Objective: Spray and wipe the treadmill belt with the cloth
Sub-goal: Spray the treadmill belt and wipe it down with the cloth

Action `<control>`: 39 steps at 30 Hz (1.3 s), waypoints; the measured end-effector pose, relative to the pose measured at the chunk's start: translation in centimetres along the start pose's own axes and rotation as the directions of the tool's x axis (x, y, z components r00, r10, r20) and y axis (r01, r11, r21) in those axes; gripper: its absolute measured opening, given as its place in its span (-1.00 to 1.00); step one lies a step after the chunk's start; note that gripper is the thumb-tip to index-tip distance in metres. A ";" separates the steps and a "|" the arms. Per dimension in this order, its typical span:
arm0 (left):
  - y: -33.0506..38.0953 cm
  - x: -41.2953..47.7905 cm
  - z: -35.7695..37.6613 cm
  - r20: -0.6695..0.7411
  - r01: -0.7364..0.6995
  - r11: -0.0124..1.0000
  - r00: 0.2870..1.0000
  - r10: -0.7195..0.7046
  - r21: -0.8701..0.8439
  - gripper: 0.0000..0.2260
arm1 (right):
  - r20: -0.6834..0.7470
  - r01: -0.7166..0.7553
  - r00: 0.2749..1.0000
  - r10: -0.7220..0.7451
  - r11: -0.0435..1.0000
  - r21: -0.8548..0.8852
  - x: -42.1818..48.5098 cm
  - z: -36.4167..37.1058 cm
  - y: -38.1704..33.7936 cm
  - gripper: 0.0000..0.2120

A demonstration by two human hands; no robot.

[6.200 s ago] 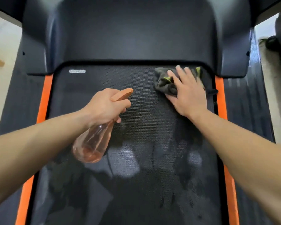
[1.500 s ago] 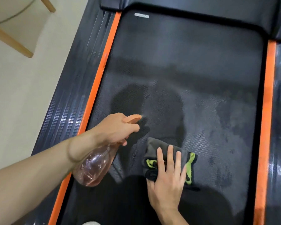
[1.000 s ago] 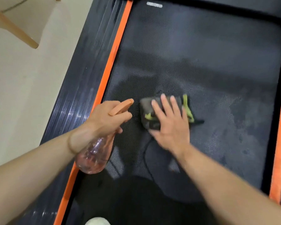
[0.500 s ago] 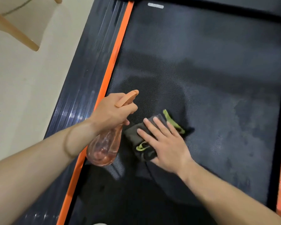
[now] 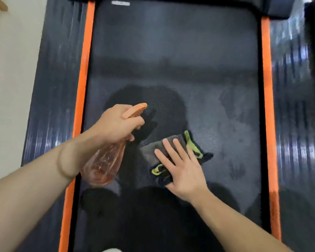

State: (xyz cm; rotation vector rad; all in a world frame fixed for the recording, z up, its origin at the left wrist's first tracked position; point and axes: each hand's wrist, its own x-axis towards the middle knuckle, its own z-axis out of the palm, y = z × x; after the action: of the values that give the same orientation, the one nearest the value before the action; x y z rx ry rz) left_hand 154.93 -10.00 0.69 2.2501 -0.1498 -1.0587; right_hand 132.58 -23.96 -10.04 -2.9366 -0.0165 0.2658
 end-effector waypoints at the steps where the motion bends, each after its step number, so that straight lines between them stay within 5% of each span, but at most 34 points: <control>1: 0.6 0.3 0.6 0.035 -0.012 1.000 0.999 0.011 0.010 -0.81 | -0.001 -0.020 1.000 0.020 1.000 -0.003 -1.0 0.1 0.5 -0.22; 4: 2.5 1.2 2.3 0.116 -0.035 0.999 0.993 0.031 0.034 -0.72 | -0.035 -0.272 0.962 0.272 0.962 -0.001 -2.6 0.1 1.8 -0.19; 7: 4.5 2.4 4.1 0.179 -0.067 0.996 0.982 0.056 0.061 -0.69 | -0.072 -0.547 0.832 0.550 0.835 0.061 -4.6 0.3 2.4 -0.10; 12: 7.3 3.4 7.6 0.239 -0.161 0.947 0.966 0.094 0.276 -0.71 | -0.116 -0.643 0.751 0.650 0.760 0.095 -7.5 1.3 2.0 -0.12; 18: 9.4 4.2 9.7 0.322 -0.228 0.924 0.939 0.124 0.308 -0.83 | -0.136 -0.720 0.658 0.741 0.671 0.176 -8.7 2.1 -0.2 -0.24; 34: 13.7 5.8 11.5 0.295 -0.340 0.860 0.926 0.235 0.381 -0.80 | -0.100 -0.718 0.679 0.728 0.686 0.117 -5.0 0.8 5.1 -0.04; 39: 12.4 5.5 9.7 0.245 -0.274 0.917 0.947 0.206 0.291 -0.77 | -0.175 -0.583 0.785 0.594 0.804 0.113 1.1 -2.1 12.1 -0.22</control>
State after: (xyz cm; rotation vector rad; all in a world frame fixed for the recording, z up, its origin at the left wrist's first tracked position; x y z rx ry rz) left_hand 153.55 -26.57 -0.13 2.3169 -0.7216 -1.2019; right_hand 133.99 -36.20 -10.53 -2.8092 0.9390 0.0431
